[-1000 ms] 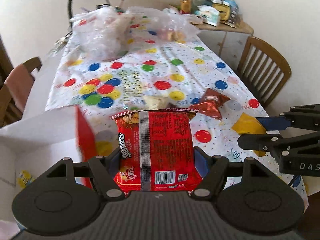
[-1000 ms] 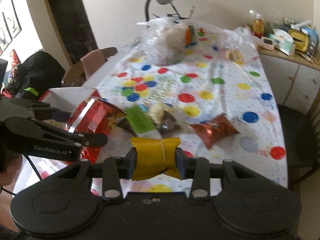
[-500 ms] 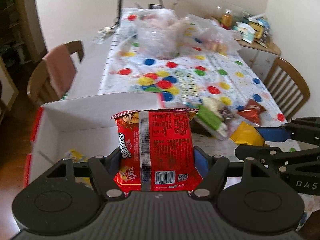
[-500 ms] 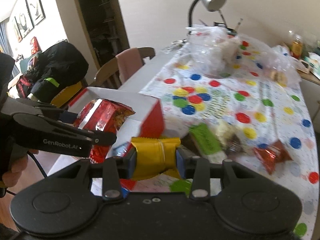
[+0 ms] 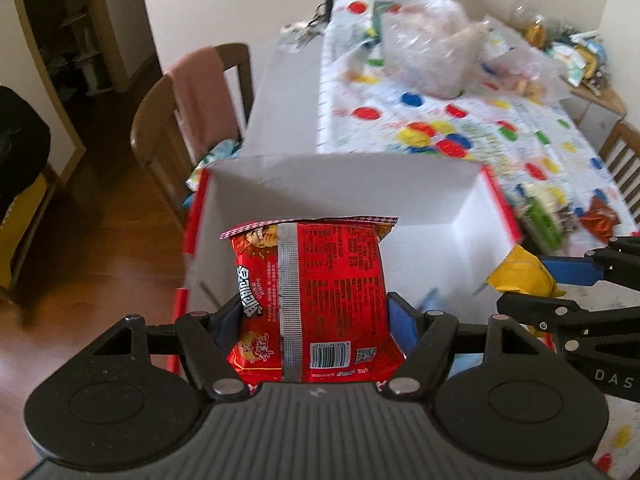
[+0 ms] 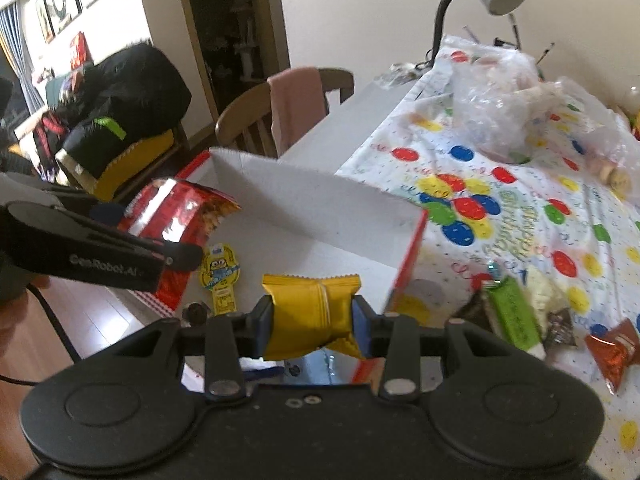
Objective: Organize snacks
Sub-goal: 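Carry both snacks over the white box and open both tools to drop them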
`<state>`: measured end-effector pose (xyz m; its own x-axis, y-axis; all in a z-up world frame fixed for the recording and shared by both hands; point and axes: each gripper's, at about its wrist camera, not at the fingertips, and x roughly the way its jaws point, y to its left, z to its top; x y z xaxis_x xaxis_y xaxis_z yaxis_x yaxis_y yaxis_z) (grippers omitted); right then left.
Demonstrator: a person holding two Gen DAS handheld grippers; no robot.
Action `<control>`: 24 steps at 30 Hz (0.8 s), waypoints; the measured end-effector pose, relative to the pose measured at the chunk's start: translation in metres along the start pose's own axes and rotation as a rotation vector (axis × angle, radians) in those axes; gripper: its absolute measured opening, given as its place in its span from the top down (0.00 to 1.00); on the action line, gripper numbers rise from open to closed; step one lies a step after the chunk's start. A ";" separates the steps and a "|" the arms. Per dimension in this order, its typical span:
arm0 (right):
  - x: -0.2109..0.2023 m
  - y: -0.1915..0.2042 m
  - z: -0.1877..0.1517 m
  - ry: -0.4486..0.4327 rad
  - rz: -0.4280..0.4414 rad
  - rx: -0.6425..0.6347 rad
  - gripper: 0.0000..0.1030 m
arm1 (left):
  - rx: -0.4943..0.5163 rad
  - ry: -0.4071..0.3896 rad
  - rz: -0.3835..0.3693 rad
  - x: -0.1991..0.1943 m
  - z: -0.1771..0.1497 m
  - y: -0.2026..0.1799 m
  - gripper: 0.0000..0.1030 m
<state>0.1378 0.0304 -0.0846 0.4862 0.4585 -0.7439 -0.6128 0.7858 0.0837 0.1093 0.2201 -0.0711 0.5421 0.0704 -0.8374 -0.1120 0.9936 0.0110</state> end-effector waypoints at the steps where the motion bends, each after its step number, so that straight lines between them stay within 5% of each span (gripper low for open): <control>1: 0.007 0.004 0.000 0.013 -0.001 -0.003 0.62 | -0.004 0.010 0.002 0.005 0.000 0.005 0.29; 13: 0.074 0.044 0.001 0.146 -0.022 -0.094 0.62 | 0.062 0.097 0.005 0.050 -0.004 0.009 0.29; 24: 0.086 0.053 -0.008 0.191 -0.047 -0.120 0.61 | 0.130 0.148 0.039 0.068 -0.009 0.002 0.28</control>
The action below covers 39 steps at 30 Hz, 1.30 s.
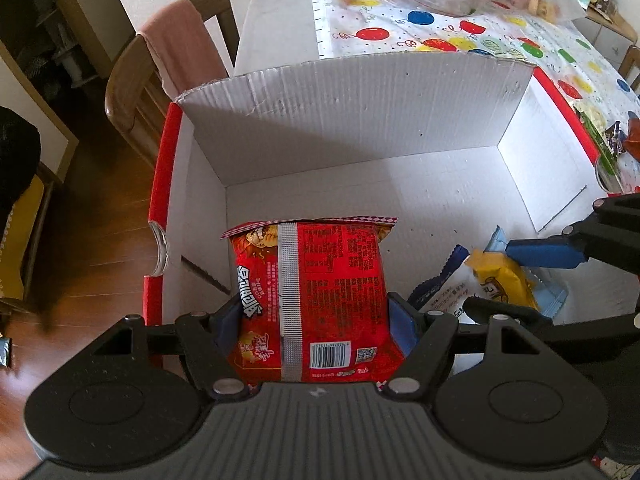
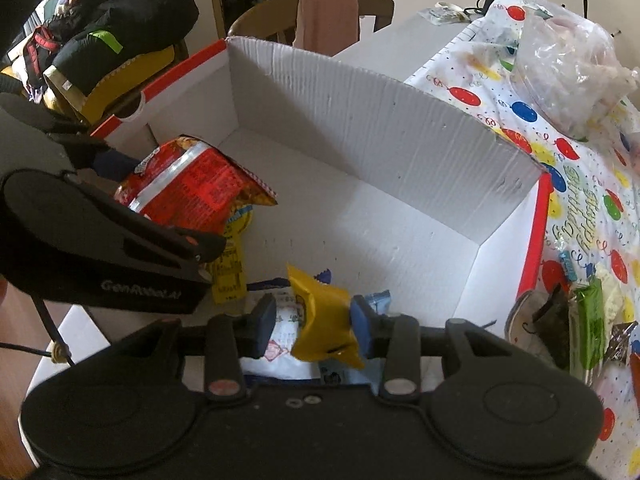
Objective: Organize snacks
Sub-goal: 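Carry both snacks over the white box and open both tools to drop them, then move both tools back from the box toward the remaining snacks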
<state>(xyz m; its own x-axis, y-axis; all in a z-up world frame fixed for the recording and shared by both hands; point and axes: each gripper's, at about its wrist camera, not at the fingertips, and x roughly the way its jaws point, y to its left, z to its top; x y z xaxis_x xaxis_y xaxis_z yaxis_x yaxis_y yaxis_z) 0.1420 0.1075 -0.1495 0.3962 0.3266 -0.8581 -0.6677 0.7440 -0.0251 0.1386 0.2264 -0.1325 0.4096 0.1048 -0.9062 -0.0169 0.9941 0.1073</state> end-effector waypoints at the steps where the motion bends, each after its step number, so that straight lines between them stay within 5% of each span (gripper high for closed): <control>1: -0.001 0.000 -0.001 -0.001 0.000 0.002 0.60 | -0.002 -0.001 -0.003 0.000 0.001 0.000 0.28; 13: -0.030 -0.019 -0.005 -0.070 0.049 0.057 0.55 | -0.036 -0.051 -0.028 -0.018 -0.005 0.005 0.28; 29: -0.108 -0.049 -0.026 -0.242 0.100 0.151 0.51 | -0.049 -0.271 -0.141 -0.098 -0.016 -0.020 0.24; 33: -0.130 -0.061 -0.038 -0.304 0.099 0.181 0.33 | -0.030 -0.318 -0.172 -0.116 -0.015 -0.039 0.24; 39: -0.156 -0.083 -0.055 -0.360 0.081 0.210 0.28 | -0.004 -0.360 -0.216 -0.131 -0.009 -0.073 0.23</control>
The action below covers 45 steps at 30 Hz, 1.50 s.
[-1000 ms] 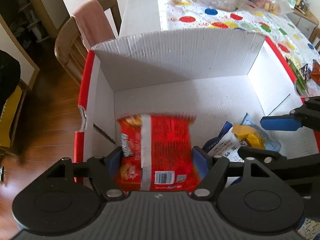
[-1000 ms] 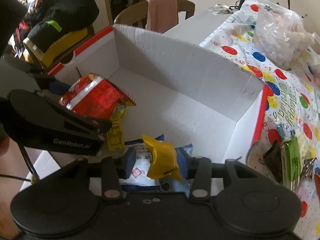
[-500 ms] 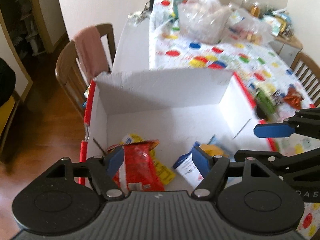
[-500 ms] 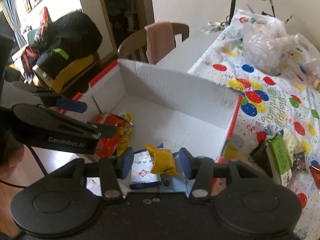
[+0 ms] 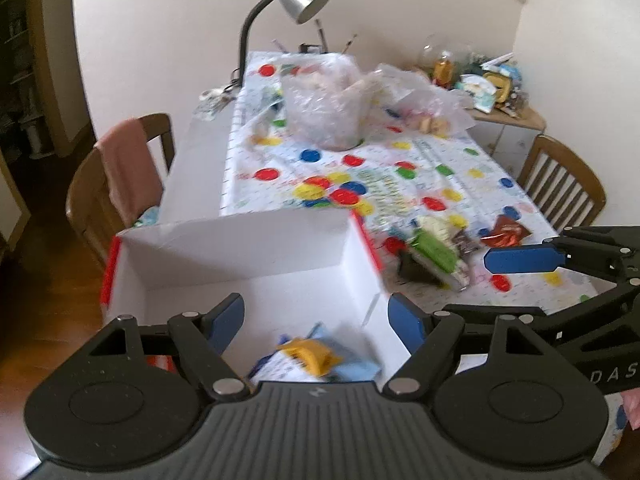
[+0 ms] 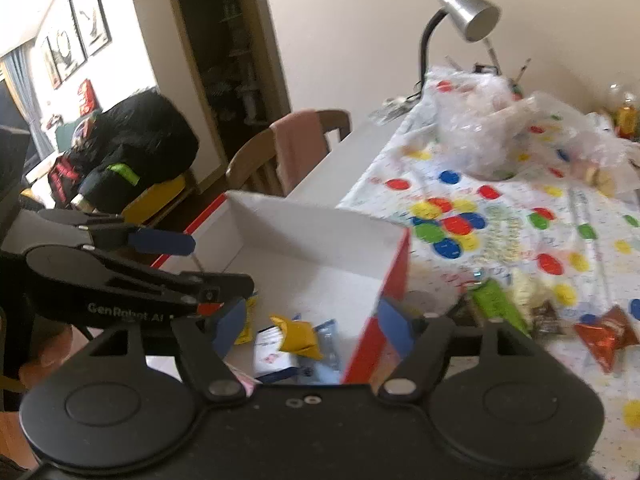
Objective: Organize snacks
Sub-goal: 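Move both tools back from the box toward the remaining snacks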
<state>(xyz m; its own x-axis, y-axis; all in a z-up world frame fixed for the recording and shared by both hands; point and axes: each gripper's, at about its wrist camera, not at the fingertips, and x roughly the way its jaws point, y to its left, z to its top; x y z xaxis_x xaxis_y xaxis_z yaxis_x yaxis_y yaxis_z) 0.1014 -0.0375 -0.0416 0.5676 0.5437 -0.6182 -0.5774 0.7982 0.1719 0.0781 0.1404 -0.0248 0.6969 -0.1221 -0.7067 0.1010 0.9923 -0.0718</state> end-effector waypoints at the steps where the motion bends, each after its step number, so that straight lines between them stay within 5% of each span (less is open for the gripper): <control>1: -0.005 -0.006 -0.001 -0.008 -0.005 0.010 0.26 | 0.003 -0.003 -0.008 0.000 0.001 -0.005 0.23; 20: -0.064 -0.128 -0.038 -0.032 -0.076 0.109 0.11 | -0.027 0.009 -0.106 0.053 0.007 -0.125 0.17; 23: -0.067 -0.152 -0.044 -0.029 -0.086 0.116 0.02 | -0.038 0.026 -0.084 0.067 0.008 -0.141 0.17; 32: -0.055 -0.233 -0.051 0.010 -0.185 0.181 0.00 | -0.092 0.069 0.014 0.117 0.021 -0.177 0.17; 45: 0.022 -0.338 -0.051 0.136 -0.269 0.538 0.02 | -0.296 0.206 0.162 0.187 0.049 -0.170 0.17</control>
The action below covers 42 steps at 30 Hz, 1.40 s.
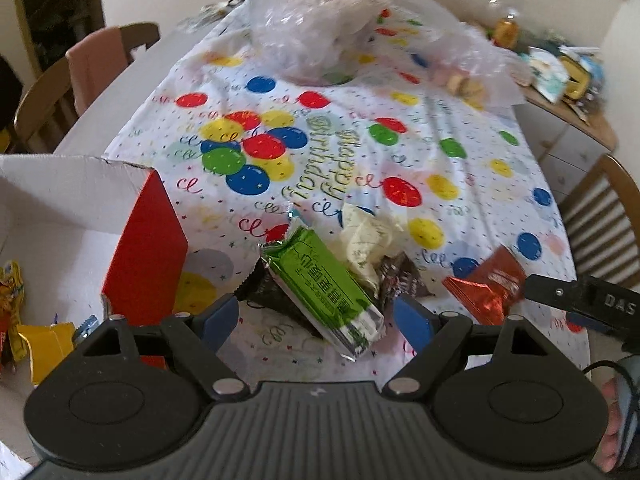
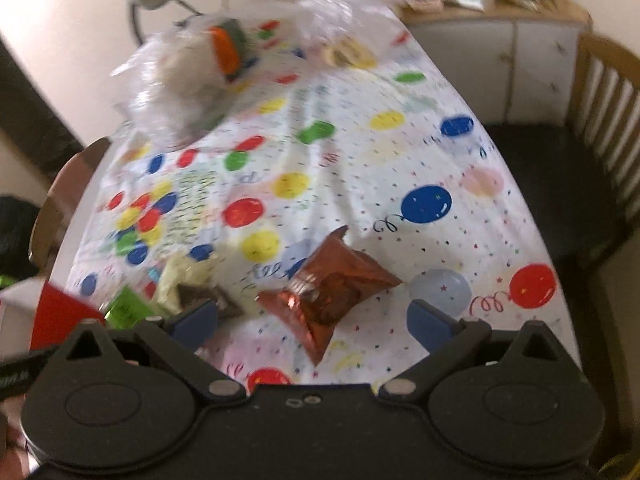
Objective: Organize snacks
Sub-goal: 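Move both tools back from the box toward the remaining snacks, then grasp the green wrapper with left tool while right tool grasps the red foil bag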
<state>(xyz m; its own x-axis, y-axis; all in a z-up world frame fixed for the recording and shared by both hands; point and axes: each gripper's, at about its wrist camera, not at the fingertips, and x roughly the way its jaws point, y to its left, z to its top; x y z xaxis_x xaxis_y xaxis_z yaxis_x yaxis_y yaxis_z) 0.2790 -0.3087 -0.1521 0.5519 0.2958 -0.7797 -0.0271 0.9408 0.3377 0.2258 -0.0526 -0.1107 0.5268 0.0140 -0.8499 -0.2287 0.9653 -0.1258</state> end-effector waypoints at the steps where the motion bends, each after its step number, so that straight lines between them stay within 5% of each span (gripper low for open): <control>1: 0.008 -0.002 0.003 0.013 -0.007 0.030 0.02 | -0.011 0.006 0.008 0.004 0.002 0.000 0.17; 9: 0.054 -0.015 0.016 0.093 -0.048 0.251 0.10 | -0.121 0.079 0.074 0.038 0.021 0.000 0.17; 27: 0.074 -0.011 0.020 0.109 -0.065 0.147 0.40 | -0.230 0.145 0.166 0.088 0.040 -0.001 0.18; 33: 0.070 -0.013 0.018 0.099 -0.043 0.146 0.51 | -0.239 0.142 0.132 0.084 0.037 0.005 0.45; 42: 0.056 -0.015 0.008 0.071 -0.047 0.133 0.57 | -0.264 0.124 0.069 0.072 0.026 0.019 0.51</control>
<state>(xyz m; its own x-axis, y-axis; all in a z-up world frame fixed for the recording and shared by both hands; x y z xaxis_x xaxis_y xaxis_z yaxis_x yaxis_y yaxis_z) 0.3176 -0.3075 -0.1968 0.4894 0.2678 -0.8299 0.1104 0.9250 0.3635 0.2805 -0.0265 -0.1614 0.4022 0.0296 -0.9151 -0.4740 0.8618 -0.1805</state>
